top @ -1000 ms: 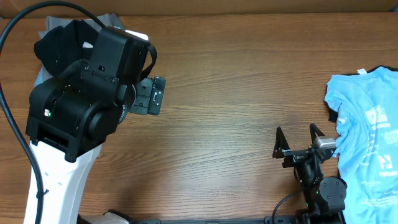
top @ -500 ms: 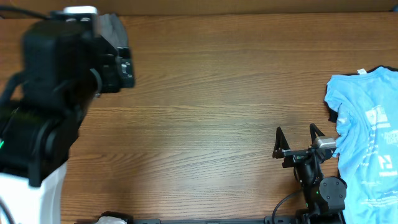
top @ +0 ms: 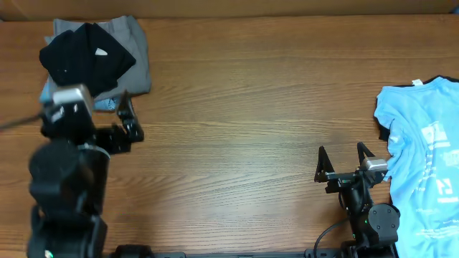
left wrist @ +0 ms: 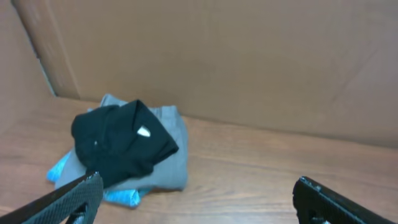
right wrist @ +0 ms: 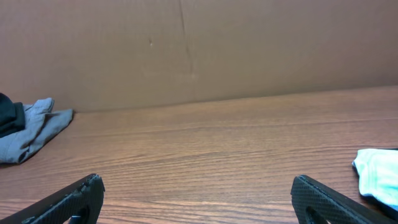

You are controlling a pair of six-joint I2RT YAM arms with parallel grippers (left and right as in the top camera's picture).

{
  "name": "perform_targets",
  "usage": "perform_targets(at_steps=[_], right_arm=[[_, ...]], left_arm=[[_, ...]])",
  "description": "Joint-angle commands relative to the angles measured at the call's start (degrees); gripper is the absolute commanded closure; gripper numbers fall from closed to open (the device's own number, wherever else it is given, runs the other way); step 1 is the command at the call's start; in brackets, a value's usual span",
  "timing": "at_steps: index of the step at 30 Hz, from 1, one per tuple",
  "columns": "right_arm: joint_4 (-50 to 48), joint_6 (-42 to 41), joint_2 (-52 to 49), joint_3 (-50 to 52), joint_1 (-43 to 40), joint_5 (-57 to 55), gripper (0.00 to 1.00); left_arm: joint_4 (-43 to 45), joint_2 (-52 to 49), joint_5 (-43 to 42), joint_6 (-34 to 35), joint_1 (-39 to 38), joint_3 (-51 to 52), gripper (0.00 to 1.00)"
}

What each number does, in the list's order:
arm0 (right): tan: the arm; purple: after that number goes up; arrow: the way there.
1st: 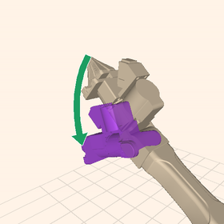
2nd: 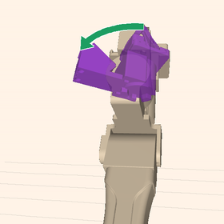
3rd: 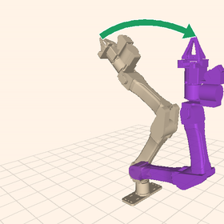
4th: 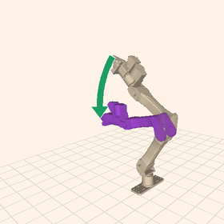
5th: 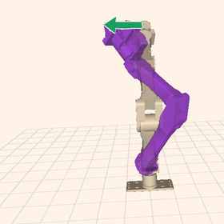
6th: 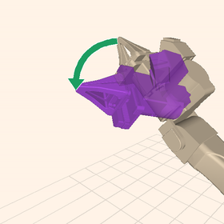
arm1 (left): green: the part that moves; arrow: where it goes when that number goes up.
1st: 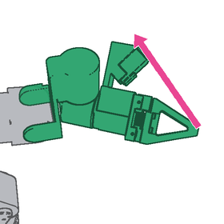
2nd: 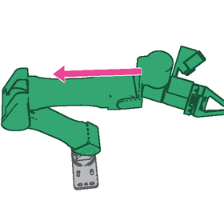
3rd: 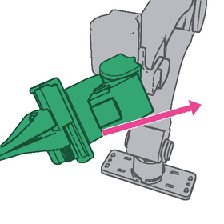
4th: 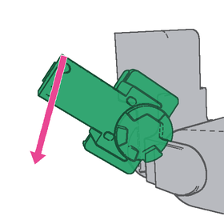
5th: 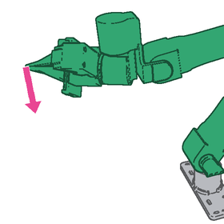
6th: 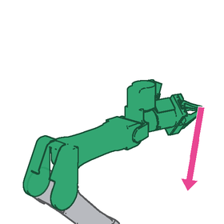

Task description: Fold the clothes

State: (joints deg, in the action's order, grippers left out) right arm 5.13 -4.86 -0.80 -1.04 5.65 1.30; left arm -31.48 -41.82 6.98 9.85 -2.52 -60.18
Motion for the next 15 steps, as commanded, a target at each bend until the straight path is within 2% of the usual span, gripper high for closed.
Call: perform_targets(at_steps=[1, 6, 15], right_arm=[[-0.4, 0.2, 0.3, 0.6, -0.2, 0.3, 0.0], [-0.4, 0.2, 0.3, 0.6, -0.2, 0.3, 0.0], [-0.4, 0.2, 0.3, 0.6, -0.2, 0.3, 0.0]], left_arm=[[6.0, 10.1, -0.7, -1.5, 1.9, 11.4, 0.0], [15.1, 22.1, -0.6, -1.6, 3.0, 25.5, 0.0], [24.0, 37.5, -0.7, -1.5, 3.3, 44.8, 0.0]])
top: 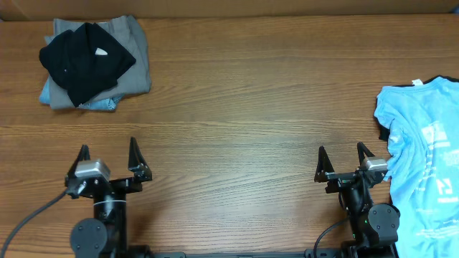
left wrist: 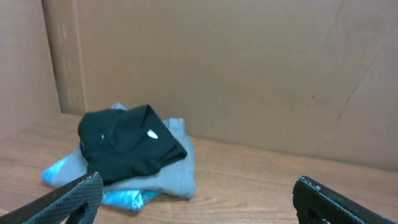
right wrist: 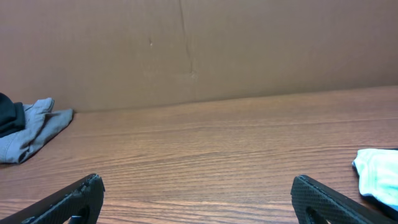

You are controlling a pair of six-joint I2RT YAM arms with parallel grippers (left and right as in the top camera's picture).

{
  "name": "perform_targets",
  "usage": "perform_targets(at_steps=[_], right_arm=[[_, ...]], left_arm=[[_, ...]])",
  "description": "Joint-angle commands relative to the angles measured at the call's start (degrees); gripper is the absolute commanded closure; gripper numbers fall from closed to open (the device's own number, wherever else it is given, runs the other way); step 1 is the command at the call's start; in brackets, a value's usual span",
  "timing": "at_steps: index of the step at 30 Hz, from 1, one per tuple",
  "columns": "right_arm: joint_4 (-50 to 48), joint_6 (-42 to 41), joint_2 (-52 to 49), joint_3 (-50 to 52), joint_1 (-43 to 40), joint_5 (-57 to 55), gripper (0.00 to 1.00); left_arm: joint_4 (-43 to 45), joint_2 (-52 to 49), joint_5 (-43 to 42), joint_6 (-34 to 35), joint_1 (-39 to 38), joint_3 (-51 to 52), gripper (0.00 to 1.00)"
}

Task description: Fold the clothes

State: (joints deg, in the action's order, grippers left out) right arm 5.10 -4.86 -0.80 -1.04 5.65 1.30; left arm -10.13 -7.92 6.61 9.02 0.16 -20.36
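A pile of folded clothes (top: 93, 61) lies at the far left corner: a black garment (left wrist: 127, 142) on top of a grey one (left wrist: 174, 171), with a light blue one (left wrist: 124, 198) underneath. An unfolded light blue T-shirt (top: 423, 165) is spread at the right edge, its corner (right wrist: 376, 174) showing in the right wrist view. My left gripper (top: 107, 163) rests open near the front left, empty. At the front right, my right gripper (top: 341, 162) is open too, just left of the T-shirt.
A brown cardboard wall (right wrist: 199, 50) runs along the table's far side and the left end (left wrist: 31, 62). The wooden tabletop (top: 244, 115) stretches between the pile and the T-shirt.
My left arm has moved from beside the folded pile back to the front left of the table, gripper still open. The right arm and the clothes have not moved.
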Motion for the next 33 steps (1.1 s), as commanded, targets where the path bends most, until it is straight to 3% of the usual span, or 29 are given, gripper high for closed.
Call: perform_targets(at_steps=[1, 8, 12, 16, 33], right_arm=[[-0.4, 0.2, 0.3, 0.6, -0.2, 0.3, 0.0], [-0.3, 0.2, 0.3, 0.6, -0.2, 0.3, 0.0], [-0.4, 0.2, 0.3, 0.6, -0.2, 0.3, 0.0], [-0.4, 0.2, 0.3, 0.6, -0.2, 0.3, 0.0], [-0.4, 0.2, 0.3, 0.6, -0.2, 0.3, 0.0]], left_arm=[[4.0, 4.4, -0.4, -0.6, 0.5, 6.6, 0.0], [12.6, 7.8, -0.7, -0.2, 0.5, 16.5, 0.0], [12.5, 7.8, -0.8, 1.3, 0.5, 20.2, 0.0], [6.1, 7.8, -0.8, 1.7, 0.5, 20.1, 0.0], [6.3, 7.7, -0.8, 1.3, 0.5, 20.1, 0.0]])
